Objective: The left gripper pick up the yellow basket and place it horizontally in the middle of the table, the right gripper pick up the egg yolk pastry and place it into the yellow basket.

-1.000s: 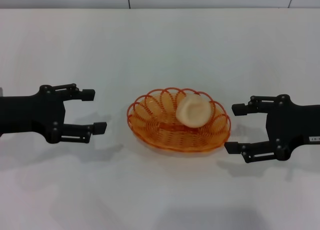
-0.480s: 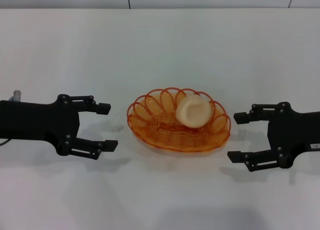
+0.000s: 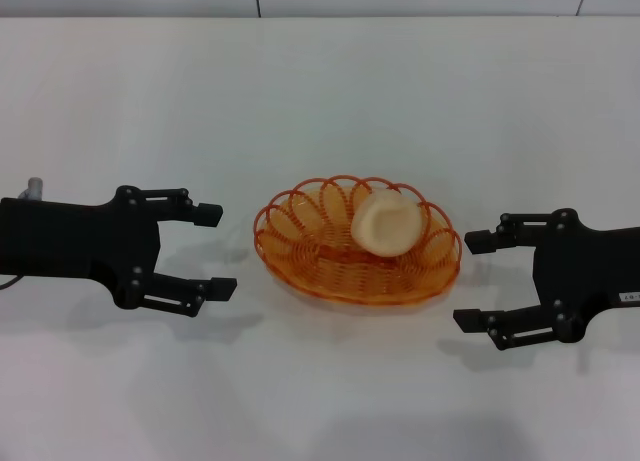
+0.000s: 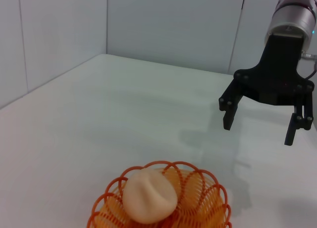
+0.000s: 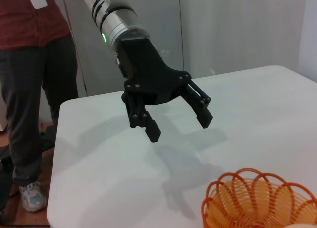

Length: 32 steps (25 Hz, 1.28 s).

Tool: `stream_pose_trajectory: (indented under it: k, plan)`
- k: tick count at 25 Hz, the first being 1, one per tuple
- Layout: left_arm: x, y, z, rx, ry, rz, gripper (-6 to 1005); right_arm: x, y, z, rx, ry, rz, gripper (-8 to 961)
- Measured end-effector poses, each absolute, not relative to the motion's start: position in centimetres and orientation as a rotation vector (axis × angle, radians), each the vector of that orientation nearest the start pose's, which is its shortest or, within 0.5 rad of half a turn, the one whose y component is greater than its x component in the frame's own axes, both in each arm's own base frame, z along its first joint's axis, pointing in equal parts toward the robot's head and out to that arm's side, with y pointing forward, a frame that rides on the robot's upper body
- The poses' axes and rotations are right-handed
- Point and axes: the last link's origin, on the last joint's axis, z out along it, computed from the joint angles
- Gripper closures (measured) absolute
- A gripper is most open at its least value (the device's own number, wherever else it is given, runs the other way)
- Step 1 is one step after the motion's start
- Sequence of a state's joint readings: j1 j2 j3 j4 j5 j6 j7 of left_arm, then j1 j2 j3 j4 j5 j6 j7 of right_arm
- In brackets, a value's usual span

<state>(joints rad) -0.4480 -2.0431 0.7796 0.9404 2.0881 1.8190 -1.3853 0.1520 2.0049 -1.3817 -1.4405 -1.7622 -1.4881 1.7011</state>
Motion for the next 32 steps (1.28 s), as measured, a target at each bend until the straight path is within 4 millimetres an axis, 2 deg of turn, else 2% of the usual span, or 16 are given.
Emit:
stream_pose_trajectory:
  k: [32]
  plan:
    - [-25.17, 30.09, 3.52, -3.004, -0.317, -0.487, 129, 20.51, 27.08, 1.83, -2.942, 0.282, 0.373, 142]
